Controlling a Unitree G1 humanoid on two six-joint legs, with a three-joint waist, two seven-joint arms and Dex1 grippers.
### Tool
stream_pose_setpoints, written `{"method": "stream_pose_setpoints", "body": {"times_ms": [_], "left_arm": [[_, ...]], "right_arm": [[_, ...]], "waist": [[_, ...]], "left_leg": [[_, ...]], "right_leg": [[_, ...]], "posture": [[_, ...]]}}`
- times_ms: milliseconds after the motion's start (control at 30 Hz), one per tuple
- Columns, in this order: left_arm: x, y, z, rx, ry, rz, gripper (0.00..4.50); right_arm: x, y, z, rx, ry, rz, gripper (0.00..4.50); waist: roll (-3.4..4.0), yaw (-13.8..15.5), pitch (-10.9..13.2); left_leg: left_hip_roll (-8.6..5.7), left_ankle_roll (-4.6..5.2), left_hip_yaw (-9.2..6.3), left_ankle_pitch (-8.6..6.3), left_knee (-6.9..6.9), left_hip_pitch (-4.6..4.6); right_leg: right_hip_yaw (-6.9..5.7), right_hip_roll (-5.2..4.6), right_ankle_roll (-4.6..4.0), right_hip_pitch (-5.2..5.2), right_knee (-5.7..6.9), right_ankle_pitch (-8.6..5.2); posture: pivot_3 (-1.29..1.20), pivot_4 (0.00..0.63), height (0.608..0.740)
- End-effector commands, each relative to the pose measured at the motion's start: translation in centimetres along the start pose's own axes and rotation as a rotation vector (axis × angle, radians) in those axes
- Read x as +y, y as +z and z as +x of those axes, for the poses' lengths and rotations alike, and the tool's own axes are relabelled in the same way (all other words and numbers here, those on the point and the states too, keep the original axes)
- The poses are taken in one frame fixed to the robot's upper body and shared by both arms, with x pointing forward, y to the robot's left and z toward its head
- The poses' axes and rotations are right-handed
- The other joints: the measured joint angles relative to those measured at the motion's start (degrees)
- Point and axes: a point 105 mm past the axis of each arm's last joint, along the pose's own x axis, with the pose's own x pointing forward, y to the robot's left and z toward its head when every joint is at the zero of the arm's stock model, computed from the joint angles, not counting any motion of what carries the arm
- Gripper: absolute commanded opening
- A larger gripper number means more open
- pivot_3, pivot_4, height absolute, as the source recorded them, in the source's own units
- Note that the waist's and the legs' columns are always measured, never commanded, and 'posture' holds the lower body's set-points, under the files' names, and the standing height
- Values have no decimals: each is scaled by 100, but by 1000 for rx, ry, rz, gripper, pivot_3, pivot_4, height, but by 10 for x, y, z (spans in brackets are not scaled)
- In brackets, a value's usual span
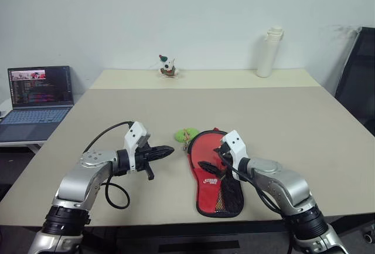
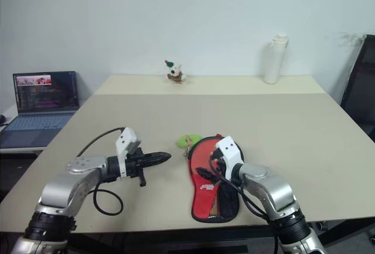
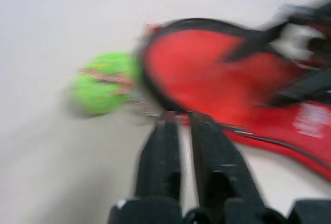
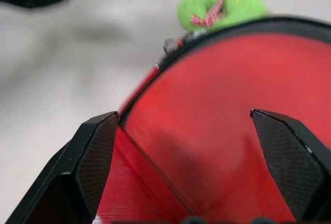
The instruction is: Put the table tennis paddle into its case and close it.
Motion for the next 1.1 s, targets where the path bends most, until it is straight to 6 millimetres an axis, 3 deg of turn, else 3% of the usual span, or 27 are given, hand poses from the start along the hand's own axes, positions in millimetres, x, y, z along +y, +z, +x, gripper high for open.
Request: {"method": "stream_pose_setpoints", "body": {"times_ms": [33, 300, 567, 867, 967, 1100], "left_arm": [[23, 16, 8, -39, 136, 38, 1685], [56, 25, 45, -37, 287, -16, 4458], [54, 10, 86, 76, 173, -72, 4458], [42, -16, 101, 203, 97, -51, 4458], [39, -19, 102, 210, 80, -40, 3848], [36, -20, 103, 197, 65, -58, 2430]], "right_arm": [[7, 9, -1, -48, 9, -20, 4500], [5, 3, 1, -30, -6, -35, 4500], [6, 1, 3, -30, -22, -33, 4500], [7, 2, 3, -34, -38, -35, 4500], [7, 2, 3, -34, -44, -35, 4500], [3, 3, 5, -41, -71, -47, 4500]], "waist": [[-1, 6, 0], [-4, 11, 1], [-5, 2, 1], [-7, -10, 2], [-8, -8, 1], [-8, -8, 1]], "left_leg": [[-1, 0, -1, 0, 0, 1], [-6, 0, 1, 0, 2, -1], [-9, 0, 5, 0, 1, -2], [-6, 0, 11, 0, 0, -3], [-6, 0, 11, 0, 1, -2], [-6, 0, 11, 0, 2, 0]], "right_leg": [[-2, 0, 0, 0, 2, 0], [-8, -2, 1, 1, 2, 2], [-13, 0, 1, 0, 1, 1], [-13, 6, 1, -2, 2, 1], [-12, 5, 1, -1, 4, 1], [-12, 5, 1, -1, 7, 1]], "posture": [[0, 150, 740], [0, 150, 740], [0, 150, 740], [0, 150, 740], [0, 150, 740], [0, 150, 740]]}}
